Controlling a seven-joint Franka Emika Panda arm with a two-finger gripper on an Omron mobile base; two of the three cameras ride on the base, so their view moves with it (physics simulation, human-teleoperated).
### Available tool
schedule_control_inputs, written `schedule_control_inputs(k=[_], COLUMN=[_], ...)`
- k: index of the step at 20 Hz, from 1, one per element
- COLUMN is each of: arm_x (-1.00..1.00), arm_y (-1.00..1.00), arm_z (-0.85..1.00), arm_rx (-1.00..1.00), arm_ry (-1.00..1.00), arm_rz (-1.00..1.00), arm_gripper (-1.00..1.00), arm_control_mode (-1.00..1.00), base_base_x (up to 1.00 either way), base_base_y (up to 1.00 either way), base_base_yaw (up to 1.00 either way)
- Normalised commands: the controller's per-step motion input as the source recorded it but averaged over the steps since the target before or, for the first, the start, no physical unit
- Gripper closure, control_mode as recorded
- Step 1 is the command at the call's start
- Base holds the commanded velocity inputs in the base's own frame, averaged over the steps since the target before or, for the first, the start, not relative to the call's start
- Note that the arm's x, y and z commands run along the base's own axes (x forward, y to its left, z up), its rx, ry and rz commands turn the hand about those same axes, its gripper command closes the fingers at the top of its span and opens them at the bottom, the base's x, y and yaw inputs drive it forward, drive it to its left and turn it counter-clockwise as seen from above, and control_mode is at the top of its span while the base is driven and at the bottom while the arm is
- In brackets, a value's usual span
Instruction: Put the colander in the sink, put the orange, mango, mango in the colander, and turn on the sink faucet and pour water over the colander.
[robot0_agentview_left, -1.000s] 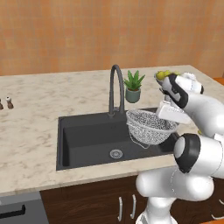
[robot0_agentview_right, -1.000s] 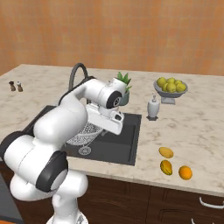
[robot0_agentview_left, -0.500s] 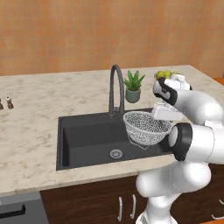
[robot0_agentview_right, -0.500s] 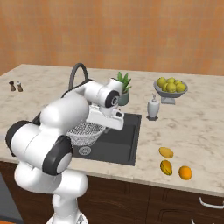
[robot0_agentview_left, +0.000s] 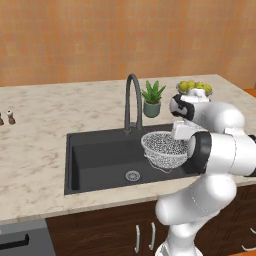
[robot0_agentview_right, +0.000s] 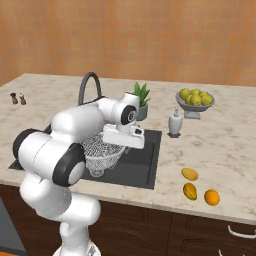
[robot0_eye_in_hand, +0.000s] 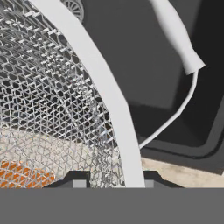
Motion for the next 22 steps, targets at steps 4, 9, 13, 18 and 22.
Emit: schedule_control_inputs(k=[4, 9, 13, 18, 22], arm_x=[0.53, 0.55, 0.35, 0.32, 0.28], arm_y=[0.00, 0.00, 0.02, 0.08, 0.13], arm_z=[-0.23, -0.25, -0.43, -0.47, -0.37], arm_rx=[0.00, -0.01, -0.04, -0.08, -0.01], arm_ry=[0.00, -0.01, 0.00, 0.00, 0.00], arm_rz=[-0.26, -0.16, -0.01, 0.00, 0.00], arm_gripper=[1.00, 1.00, 1.00, 1.00, 1.00], arm_control_mode=[-1.00, -1.00, -1.00, -1.00, -1.00], base_base_x=[0.00, 0.00, 0.00, 0.00, 0.00], base_base_y=[0.00, 0.00, 0.00, 0.00, 0.00], base_base_yaw=[0.00, 0.00, 0.00, 0.00, 0.00])
